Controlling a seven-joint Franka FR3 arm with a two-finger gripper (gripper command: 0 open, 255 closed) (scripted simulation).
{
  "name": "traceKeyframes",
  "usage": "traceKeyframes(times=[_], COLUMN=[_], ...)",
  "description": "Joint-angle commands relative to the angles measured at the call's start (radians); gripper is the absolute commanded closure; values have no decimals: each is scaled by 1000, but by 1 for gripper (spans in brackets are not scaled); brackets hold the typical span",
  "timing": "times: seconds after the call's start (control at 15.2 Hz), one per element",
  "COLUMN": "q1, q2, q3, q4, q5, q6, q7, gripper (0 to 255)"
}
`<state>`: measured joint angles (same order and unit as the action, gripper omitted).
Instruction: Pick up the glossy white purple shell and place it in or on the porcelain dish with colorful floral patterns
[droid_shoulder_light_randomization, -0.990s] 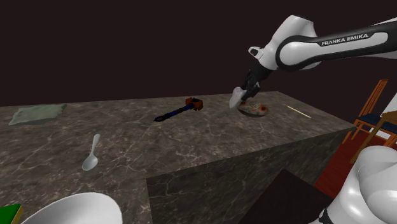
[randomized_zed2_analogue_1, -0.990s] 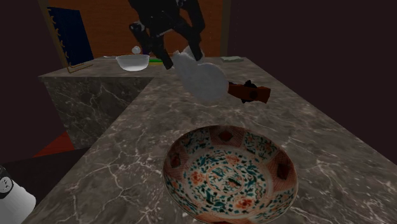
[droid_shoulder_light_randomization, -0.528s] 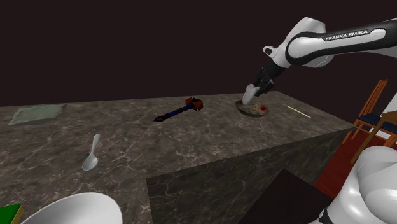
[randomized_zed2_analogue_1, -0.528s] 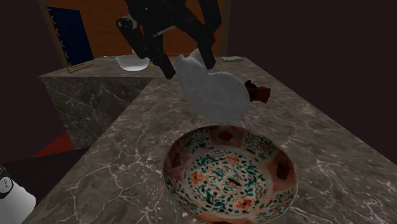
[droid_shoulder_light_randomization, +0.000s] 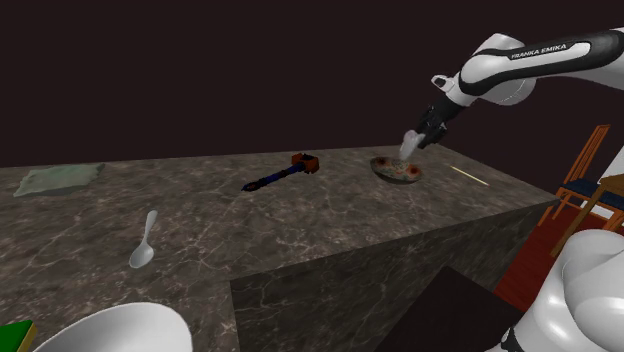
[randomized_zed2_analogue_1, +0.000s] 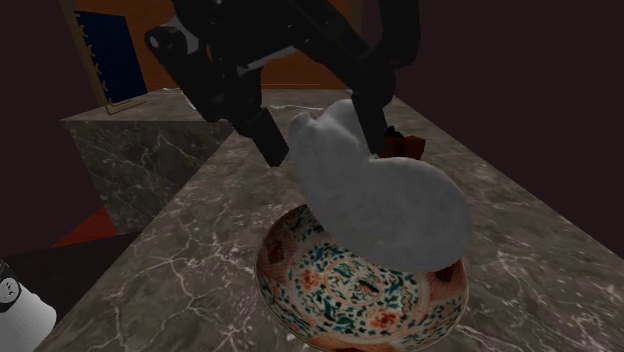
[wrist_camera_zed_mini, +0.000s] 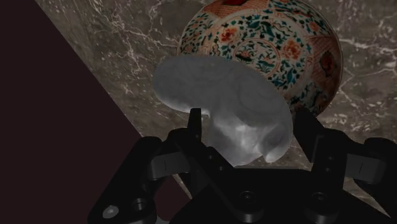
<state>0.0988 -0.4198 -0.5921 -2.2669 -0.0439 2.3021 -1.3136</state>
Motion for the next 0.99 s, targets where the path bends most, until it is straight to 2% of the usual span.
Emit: traceKeyframes(times=[0.0, 0.92], q1=[2, 29], q2=[7, 69], q3=[-14, -72], q4=[-9, -143], q5=[5, 48], q6=[16, 207], q7=[-17, -78], gripper=[255, 255])
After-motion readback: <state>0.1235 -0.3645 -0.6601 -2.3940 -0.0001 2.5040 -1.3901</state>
